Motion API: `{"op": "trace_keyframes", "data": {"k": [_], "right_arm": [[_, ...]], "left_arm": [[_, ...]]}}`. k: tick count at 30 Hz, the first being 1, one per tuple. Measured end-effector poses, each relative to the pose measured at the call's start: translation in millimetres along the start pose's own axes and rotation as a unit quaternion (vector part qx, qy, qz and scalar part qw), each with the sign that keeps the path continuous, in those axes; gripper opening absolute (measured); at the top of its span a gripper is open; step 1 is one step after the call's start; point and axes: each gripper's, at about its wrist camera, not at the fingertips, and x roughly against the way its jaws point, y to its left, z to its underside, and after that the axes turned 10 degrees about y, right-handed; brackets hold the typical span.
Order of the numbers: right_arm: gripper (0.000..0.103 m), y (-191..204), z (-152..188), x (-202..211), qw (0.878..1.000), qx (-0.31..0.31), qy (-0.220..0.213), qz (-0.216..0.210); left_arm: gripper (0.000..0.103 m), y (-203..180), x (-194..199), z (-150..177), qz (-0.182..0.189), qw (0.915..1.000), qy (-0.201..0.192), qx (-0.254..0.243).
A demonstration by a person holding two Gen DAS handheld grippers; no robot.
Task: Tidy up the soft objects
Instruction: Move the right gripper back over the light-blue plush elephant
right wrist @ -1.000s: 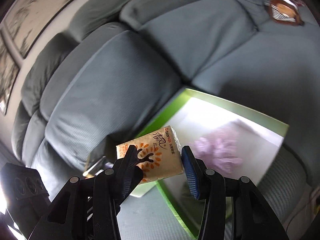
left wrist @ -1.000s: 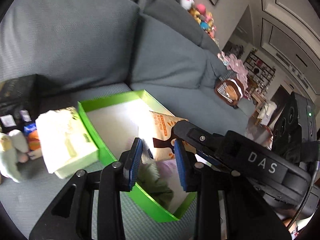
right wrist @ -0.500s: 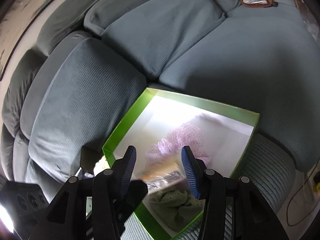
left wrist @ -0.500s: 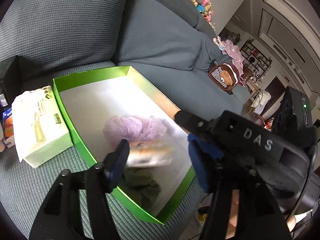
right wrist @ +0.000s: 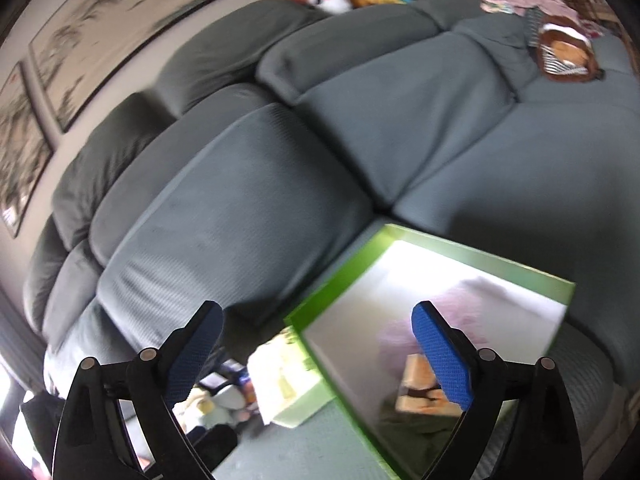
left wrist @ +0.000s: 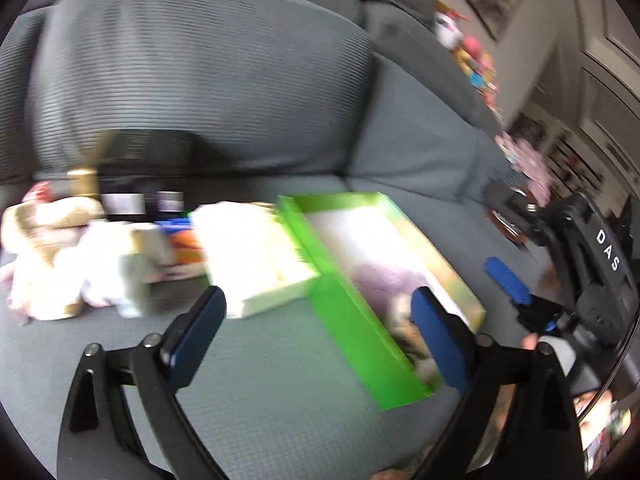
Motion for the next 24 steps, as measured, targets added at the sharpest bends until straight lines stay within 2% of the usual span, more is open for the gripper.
{"op": "trace_keyframes", "data": {"k": [5,9,14,20,24], "right_arm": [[0.096,36.5,10.4,-14.0,0.999,0.038,0.023,-0.011],[0.096,64.5,19.2,-25.3,0.996,0.073,0.044,-0.002],[0.096,98.0,39.7,-44.5,0.99,0.122,0.068,0.012],[0.096,139.4,67.6,-68.3,0.978,0.184,0.094,0.034],[0.096,165.0,85.4,-80.2,0.968,0.222,0.111,0.034]], "left_arm": [[0.096,43.1,36.8,9.2,-0.055,0.9979,-0.015,0.032],[0.098,90.2,46.7,25.4,-0.078,0.9931,-0.043,0.076],[0.098,145.4,36.9,39.3,-0.105,0.9808,-0.005,0.164],[0.098,171.2,51.9,41.3,-0.096,0.9737,-0.022,0.205],[0.098,184.3,55.9,42.1,-0.11,0.9662,-0.011,0.233]]}}
